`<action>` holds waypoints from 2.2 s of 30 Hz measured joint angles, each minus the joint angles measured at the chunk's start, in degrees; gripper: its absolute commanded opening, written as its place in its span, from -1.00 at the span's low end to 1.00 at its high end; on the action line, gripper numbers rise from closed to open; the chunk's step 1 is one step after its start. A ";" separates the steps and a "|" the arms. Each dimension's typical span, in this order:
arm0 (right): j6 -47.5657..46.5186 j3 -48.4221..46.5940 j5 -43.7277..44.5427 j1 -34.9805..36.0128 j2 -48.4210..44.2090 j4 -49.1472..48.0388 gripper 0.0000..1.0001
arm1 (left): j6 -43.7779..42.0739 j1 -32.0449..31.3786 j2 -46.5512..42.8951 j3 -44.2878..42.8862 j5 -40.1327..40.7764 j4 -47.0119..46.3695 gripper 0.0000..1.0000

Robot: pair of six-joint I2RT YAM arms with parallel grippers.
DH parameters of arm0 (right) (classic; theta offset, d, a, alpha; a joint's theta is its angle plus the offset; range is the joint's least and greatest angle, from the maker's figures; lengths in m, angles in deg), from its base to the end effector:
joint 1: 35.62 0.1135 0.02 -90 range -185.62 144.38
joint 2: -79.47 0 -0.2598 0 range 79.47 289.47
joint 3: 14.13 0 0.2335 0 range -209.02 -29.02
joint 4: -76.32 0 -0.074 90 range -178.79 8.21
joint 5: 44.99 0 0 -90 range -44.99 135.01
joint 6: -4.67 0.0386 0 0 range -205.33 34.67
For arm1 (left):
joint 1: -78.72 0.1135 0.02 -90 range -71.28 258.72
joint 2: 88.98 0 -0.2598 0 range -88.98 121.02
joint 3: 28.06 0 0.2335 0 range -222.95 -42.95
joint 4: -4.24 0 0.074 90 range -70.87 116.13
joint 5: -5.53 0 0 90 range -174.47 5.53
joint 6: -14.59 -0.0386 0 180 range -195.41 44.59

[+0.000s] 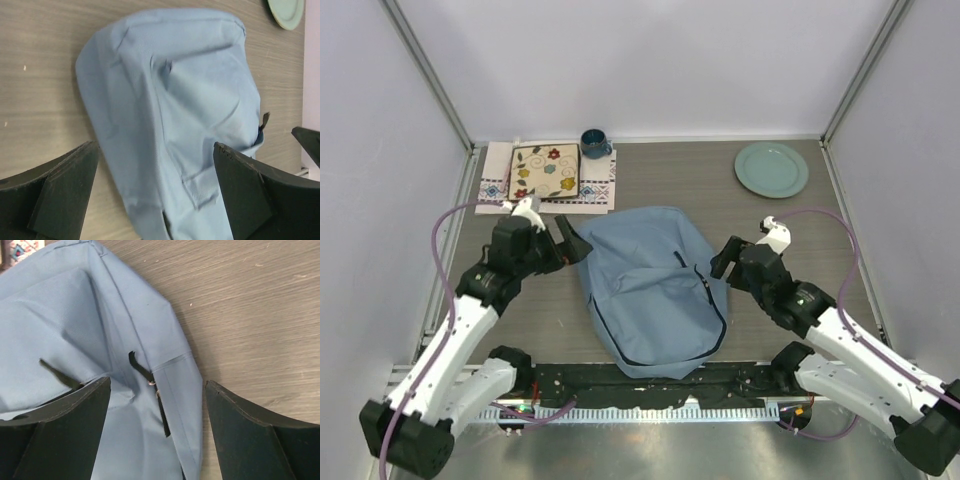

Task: Pack the student bag
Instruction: Zip the student bag at the center of the board, then move the student bag to the center of the board, then reset both arms

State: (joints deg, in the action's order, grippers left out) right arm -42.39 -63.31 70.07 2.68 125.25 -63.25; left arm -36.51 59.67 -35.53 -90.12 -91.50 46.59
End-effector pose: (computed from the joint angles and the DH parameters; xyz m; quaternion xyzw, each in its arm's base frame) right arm 0.1348 0.0856 0.2479 0.1320 0.8691 0.1360 0.4569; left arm 0.1776 -0.0663 0.2948 -0.1232 0.8720 -0.2753 0.3855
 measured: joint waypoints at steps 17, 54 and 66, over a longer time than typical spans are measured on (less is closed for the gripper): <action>17.11 21.70 -24.00 -0.57 -2.43 -14.60 0.62 | 17.62 0.00 -11.28 27.52 -13.75 -11.50 0.99; -4.24 1.55 39.30 -5.55 11.85 -1.40 0.93 | 4.11 0.02 -8.57 11.02 24.59 9.68 0.99; -20.96 17.40 32.89 -20.61 15.63 -39.08 0.94 | 4.11 0.02 -10.75 10.99 25.62 10.54 0.99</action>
State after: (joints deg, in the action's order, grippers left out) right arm -63.35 -45.91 102.96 -17.93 140.88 -102.33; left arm -32.41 59.69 -46.28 -79.13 -65.88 57.13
